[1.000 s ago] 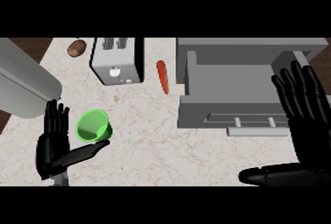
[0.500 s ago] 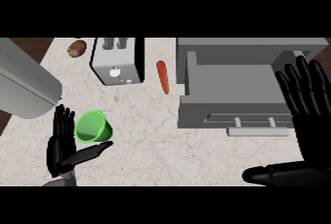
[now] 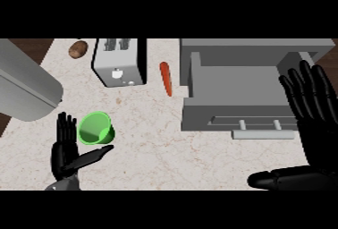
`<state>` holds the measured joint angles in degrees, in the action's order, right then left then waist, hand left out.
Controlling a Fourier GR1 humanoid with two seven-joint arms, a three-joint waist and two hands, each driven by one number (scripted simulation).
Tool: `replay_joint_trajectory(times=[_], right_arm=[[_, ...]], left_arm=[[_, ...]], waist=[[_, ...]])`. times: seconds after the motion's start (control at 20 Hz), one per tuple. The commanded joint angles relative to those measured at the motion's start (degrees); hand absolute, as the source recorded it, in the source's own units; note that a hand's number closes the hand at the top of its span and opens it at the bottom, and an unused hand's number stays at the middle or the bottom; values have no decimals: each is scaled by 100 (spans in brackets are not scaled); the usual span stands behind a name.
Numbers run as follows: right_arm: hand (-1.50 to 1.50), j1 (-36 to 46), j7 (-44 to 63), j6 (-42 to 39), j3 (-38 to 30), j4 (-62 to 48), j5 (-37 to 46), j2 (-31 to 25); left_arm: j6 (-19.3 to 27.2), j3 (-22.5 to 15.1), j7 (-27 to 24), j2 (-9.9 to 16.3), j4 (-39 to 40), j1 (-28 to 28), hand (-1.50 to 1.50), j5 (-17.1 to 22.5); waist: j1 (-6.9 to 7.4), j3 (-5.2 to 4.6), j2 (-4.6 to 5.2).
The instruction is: Pick up the cup, place it into the drawer and close the drawer
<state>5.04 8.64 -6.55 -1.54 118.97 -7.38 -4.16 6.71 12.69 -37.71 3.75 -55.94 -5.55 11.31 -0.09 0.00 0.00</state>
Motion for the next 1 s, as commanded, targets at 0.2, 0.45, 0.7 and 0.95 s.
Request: replay_joint_trajectory(times=[0.2, 0.45, 0.7, 0.95], right_arm=[[-150, 361, 123, 137, 174, -228, 307, 47], [-150, -85, 295, -101, -265, 324, -390, -94], [-150, -364, -83, -295, -49, 193, -170, -71], [-150, 169, 643, -7, -225, 416, -348, -128]], left_arm=[[78, -137, -97, -35, 283, -153, -150, -9], [-226, 141, -827, 150, 1532, -705, -150, 117], [-962, 404, -1518, 462, 2688, -1051, -150, 285], [-670, 319, -1353, 215, 2595, -1214, -150, 377]], waist=[[15, -1, -1], [-17, -2, 1], [-44, -5, 10], [-18, -3, 5]])
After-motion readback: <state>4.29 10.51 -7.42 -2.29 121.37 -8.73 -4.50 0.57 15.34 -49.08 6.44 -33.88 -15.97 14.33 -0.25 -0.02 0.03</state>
